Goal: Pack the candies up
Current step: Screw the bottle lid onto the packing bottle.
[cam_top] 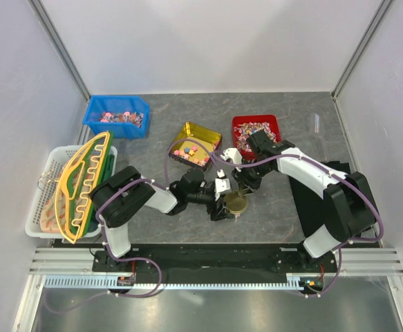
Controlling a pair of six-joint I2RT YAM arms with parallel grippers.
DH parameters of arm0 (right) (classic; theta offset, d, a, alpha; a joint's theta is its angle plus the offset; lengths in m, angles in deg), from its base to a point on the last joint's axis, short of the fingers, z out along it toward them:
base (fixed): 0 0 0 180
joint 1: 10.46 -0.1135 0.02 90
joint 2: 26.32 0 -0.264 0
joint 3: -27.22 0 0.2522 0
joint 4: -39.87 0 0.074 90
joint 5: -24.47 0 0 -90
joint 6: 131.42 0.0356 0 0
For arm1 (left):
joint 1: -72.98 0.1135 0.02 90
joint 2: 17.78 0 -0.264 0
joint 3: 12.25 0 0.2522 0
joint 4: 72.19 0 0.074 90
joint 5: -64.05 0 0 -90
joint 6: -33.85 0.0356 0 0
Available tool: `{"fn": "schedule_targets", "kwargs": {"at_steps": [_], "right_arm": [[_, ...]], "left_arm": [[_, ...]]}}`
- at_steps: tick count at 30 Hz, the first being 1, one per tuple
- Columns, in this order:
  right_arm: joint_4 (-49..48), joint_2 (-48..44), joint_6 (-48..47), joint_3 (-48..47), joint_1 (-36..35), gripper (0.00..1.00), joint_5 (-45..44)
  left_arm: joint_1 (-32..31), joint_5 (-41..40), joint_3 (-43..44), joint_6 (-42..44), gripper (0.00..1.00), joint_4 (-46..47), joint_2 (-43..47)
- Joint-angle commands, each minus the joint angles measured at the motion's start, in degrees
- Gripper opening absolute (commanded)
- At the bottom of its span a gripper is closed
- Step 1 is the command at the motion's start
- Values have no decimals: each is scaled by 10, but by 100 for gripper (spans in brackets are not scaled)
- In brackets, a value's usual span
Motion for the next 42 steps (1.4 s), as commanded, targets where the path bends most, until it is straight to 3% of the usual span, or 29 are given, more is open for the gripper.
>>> {"fn": "schedule_targets", "kwargs": {"at_steps": [1,9,17,27,34,42], "right_arm": [[130,2,-13,12,-8,26,33],[170,4,-43,-20,-11,23,19],[191,21,-65,-108,-9,36,35],[91,97,-29,-177,-7,38,42],[77,163,-42,-212,-2,38,68],[56,163,-52,-199,22,35,95]], "left_arm": [[13,-118,13,0,59,-41,-22],[14,-144,12,7,59,-35,-21],[14,-144,13,8,59,-36,-22],[12,-125,16,14,60,-43,-23],[10,-120,17,14,61,-47,-25],[11,-119,19,14,58,-49,-25]]}}
